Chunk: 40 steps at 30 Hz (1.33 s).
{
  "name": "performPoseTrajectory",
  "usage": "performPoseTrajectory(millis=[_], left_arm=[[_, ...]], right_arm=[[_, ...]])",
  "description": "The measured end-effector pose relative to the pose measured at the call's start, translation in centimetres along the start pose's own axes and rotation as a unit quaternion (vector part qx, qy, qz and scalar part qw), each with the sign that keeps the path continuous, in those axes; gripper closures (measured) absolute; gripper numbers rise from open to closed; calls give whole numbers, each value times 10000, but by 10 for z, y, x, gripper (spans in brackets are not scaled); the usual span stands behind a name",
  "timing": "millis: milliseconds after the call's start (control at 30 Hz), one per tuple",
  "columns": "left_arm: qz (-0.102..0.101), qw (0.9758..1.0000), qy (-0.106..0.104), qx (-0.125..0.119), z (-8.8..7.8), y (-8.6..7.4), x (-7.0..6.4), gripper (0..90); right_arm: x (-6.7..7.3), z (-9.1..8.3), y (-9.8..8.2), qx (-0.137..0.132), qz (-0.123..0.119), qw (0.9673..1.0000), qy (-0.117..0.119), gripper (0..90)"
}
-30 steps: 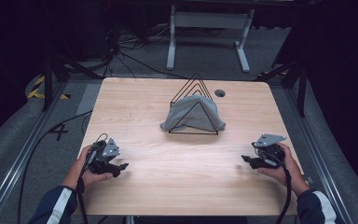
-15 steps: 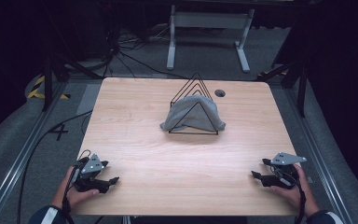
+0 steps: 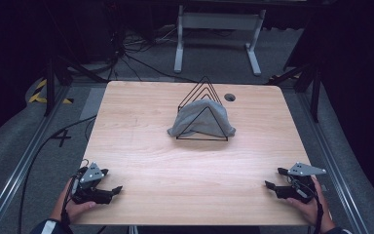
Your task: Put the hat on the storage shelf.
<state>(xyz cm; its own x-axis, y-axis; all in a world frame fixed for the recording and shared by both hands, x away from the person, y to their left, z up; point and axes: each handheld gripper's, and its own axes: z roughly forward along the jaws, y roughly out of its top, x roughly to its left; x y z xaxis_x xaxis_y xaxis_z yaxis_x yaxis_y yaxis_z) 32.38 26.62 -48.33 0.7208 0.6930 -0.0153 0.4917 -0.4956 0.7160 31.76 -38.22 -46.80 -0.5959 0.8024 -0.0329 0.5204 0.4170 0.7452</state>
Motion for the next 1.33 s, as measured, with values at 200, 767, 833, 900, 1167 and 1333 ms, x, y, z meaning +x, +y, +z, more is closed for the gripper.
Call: performPoseTrajectory(millis=[200,767,833,900,1167,1333], left_arm=[[4,10000,16,9,0,0,0,152],[4,10000,85,18,1,1,0,140],[-8,10000,87,9,1,1,-1,139],[-18,10000,84,12,1,1,-1,139],[-102,9999,88,6,2,1,-2,132],[-14,9999,103,32,2,2,-1,123]], right_arm=[[0,0,0,11,54,10000,-21,227],[-1,0,0,17,76,9999,-72,227],[-1,0,0,17,76,9999,-73,226],[-1,0,0,18,76,9999,-74,226],[-1,0,0,23,89,9999,-88,222],[-1,0,0,22,99,9999,-93,222]])
